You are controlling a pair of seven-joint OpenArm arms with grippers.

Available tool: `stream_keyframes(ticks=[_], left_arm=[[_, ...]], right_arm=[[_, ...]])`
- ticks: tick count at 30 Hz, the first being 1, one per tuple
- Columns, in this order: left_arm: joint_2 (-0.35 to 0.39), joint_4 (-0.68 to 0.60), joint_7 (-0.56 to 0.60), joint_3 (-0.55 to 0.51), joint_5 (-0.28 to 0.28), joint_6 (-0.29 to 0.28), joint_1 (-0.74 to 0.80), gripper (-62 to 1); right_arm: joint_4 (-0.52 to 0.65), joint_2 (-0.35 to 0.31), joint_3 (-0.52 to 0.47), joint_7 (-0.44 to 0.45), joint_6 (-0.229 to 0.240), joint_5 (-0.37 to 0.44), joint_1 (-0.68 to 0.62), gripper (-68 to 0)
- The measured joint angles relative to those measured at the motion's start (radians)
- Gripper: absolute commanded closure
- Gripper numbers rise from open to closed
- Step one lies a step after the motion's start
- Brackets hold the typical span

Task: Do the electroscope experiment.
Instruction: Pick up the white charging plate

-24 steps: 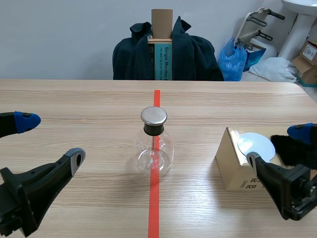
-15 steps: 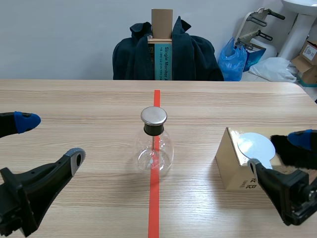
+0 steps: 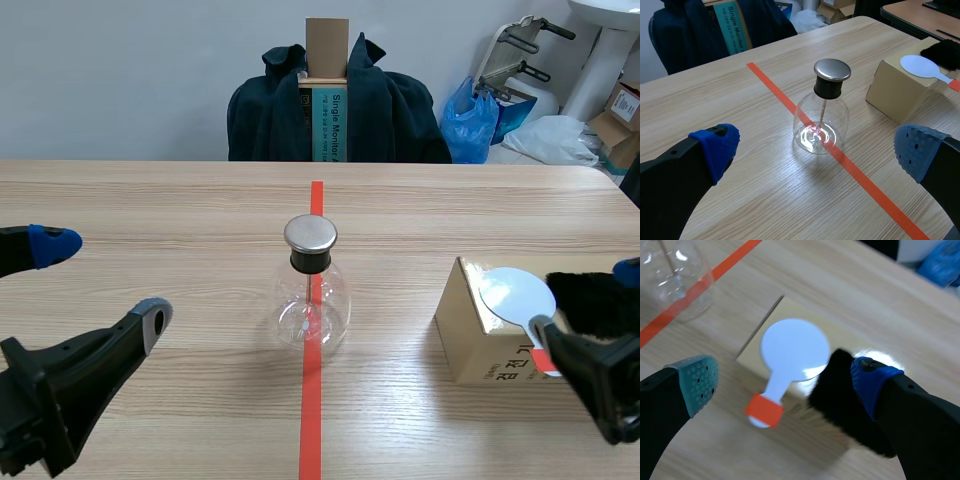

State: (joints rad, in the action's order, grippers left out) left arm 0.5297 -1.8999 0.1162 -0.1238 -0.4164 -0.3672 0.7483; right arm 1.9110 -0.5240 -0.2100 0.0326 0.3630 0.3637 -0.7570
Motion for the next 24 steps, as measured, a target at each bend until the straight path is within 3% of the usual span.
stream_keyframes(ticks=[6,9,12,16,19,24], left_arm=[[0.000,0.000,0.000,0.000,0.000,0.000,0.000,-62.3],[0.000,0.000,0.000,0.000,0.000,0.000,0.000,-62.3],[0.000,0.000,0.000,0.000,0.000,0.000,0.000,-62.3],[0.000,0.000,0.000,0.000,0.000,0.001,0.000,-62.3],[0.000,0.000,0.000,0.000,0.001,0.001,0.000,-62.3],[0.000,0.000,0.000,0.000,0.057,0.000,0.000,-62.3]], right_arm=[[0.000,0.000,-0.056,0.171,0.000,-0.126,0.000,-53.8],[0.002,0.000,-0.090,0.240,-0.012,-0.257,0.000,-53.8],[0.002,0.000,-0.105,0.284,-0.106,-0.377,-0.009,-53.8],[0.003,-0.001,-0.116,0.441,-0.248,-0.563,-0.054,-53.8],[0.003,-0.002,-0.116,0.468,-0.359,-0.687,-0.120,-53.8],[0.002,0.043,-0.116,0.468,-0.465,-0.838,-0.195,-53.8]])
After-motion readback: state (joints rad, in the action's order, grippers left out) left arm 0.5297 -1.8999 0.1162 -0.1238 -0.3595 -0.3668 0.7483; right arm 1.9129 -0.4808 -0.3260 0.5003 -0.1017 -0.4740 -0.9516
